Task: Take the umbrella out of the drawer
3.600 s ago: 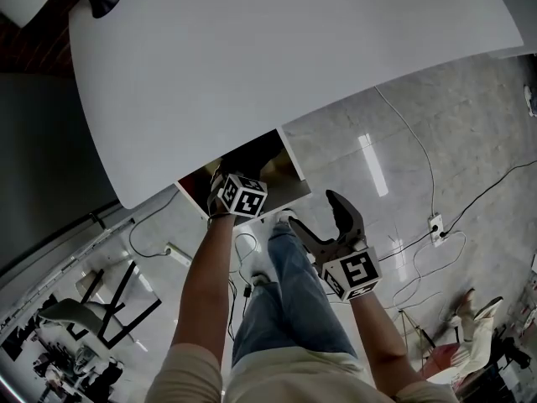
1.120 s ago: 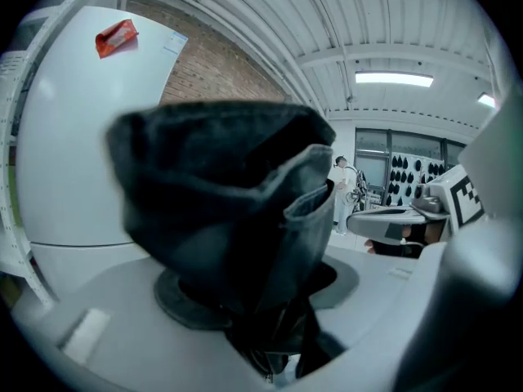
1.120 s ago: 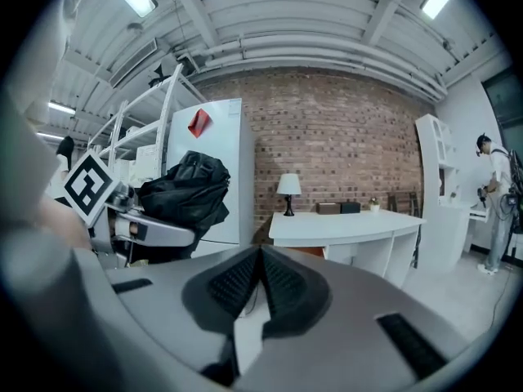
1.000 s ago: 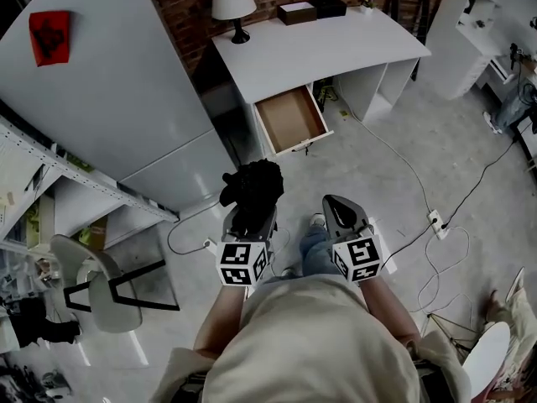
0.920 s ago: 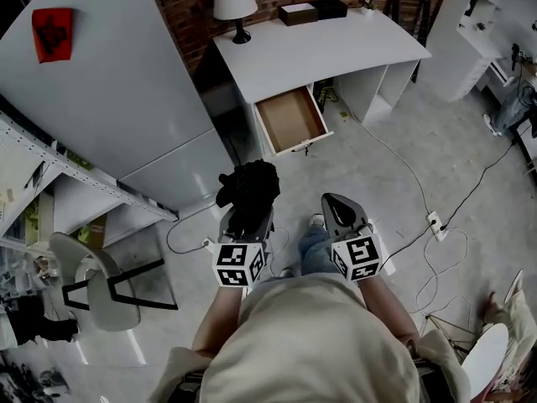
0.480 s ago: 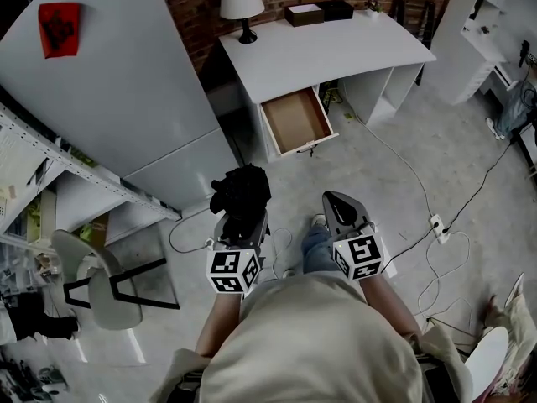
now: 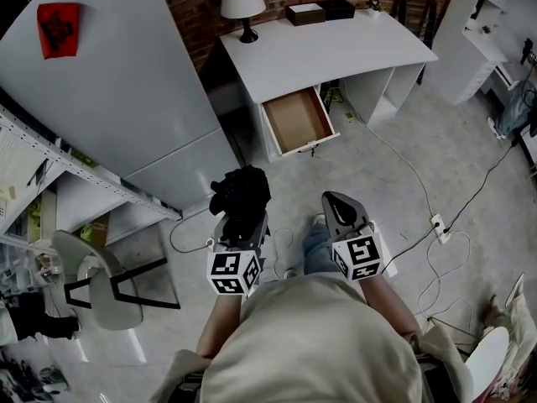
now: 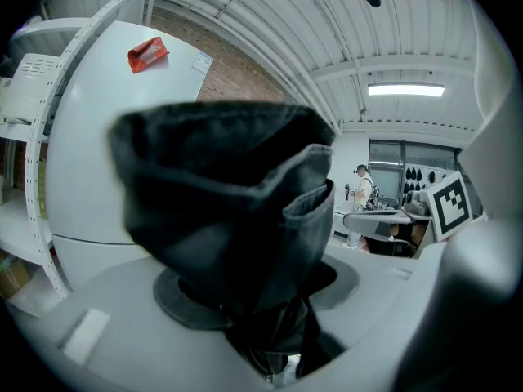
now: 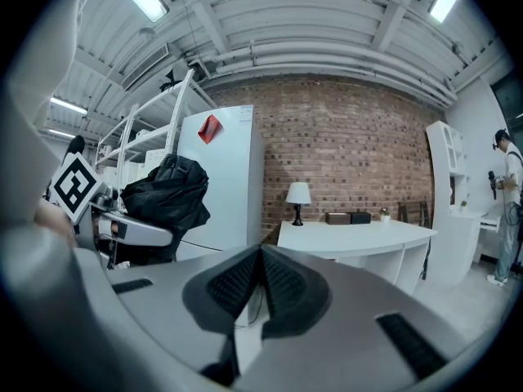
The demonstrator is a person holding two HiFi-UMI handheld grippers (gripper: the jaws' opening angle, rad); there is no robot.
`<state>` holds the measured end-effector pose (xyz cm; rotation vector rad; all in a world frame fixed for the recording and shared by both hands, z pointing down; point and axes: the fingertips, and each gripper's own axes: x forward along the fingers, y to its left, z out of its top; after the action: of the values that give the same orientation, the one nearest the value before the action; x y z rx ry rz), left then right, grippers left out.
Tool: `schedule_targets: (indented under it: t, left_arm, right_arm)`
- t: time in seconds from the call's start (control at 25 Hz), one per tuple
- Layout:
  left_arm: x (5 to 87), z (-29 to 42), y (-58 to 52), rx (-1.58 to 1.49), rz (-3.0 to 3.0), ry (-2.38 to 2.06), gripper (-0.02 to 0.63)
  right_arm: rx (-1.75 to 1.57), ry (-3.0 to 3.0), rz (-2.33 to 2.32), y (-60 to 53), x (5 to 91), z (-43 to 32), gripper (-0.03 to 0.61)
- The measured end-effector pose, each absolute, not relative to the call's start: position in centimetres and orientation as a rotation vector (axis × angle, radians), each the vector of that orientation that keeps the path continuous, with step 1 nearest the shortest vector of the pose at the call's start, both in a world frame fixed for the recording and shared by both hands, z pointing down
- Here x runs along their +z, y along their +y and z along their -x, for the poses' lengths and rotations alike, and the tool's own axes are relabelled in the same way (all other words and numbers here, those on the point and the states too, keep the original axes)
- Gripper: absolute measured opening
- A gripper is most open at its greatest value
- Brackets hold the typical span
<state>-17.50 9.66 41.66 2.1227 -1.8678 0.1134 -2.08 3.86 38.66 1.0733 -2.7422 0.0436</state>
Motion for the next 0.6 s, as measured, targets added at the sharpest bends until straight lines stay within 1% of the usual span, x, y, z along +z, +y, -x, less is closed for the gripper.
schedule_targets:
  t: [0.6]
  left_arm:
    - [41.42,17.19,8.82,0.116,-2.141,-1.873,0.239]
  right_arm:
    - [0.042,-2.74,-1.107,3.19,38.65,1.31,0.002]
